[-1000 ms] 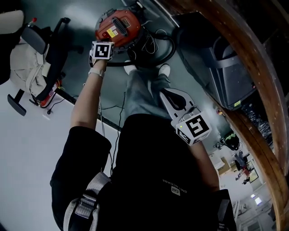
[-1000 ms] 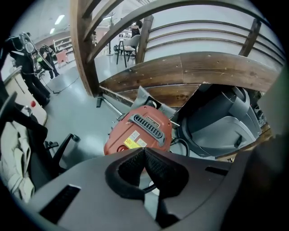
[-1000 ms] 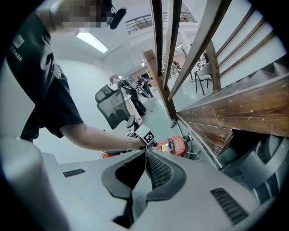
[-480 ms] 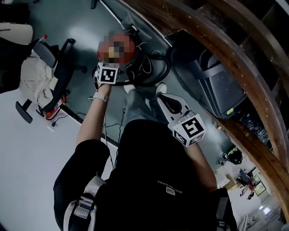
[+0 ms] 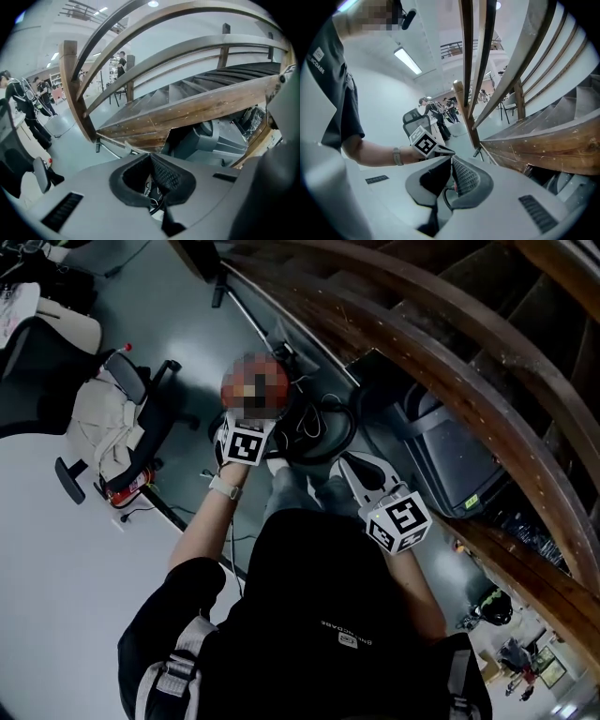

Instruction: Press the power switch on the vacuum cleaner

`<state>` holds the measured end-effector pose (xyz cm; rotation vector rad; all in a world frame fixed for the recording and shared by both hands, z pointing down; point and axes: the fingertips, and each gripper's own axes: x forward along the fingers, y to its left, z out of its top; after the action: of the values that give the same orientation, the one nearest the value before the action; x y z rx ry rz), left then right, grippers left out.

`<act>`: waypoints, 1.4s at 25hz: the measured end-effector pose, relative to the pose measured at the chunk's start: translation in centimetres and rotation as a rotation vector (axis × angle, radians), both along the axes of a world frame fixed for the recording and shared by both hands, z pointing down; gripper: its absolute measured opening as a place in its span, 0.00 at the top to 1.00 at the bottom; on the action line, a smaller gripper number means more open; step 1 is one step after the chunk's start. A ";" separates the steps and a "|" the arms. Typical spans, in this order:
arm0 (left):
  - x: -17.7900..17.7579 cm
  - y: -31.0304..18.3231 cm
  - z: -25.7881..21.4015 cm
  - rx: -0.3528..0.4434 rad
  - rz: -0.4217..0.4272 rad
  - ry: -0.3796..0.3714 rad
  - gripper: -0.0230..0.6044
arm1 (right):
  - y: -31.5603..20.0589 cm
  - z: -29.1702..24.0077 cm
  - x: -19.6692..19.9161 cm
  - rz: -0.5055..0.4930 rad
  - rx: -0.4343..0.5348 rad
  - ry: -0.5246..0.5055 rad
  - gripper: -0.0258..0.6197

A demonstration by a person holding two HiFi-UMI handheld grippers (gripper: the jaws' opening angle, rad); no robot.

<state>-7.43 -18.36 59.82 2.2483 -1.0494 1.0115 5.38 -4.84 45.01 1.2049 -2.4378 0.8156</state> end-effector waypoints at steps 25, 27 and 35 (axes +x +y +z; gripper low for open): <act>3.6 13.3 -24.1 0.298 -0.143 0.229 0.94 | 2.6 -10.0 0.9 -0.187 0.169 -0.156 0.91; 3.4 13.5 -25.1 0.320 -0.164 0.241 0.94 | 2.1 -10.5 0.6 -0.211 0.178 -0.165 0.91; 0.8 14.1 -26.5 0.356 -0.289 0.254 0.94 | 0.9 -11.8 -1.6 -0.302 0.193 -0.199 0.91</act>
<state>-6.65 -4.22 33.30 2.3223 -1.4737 0.4318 3.77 -3.91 33.18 0.8141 -2.8231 0.6509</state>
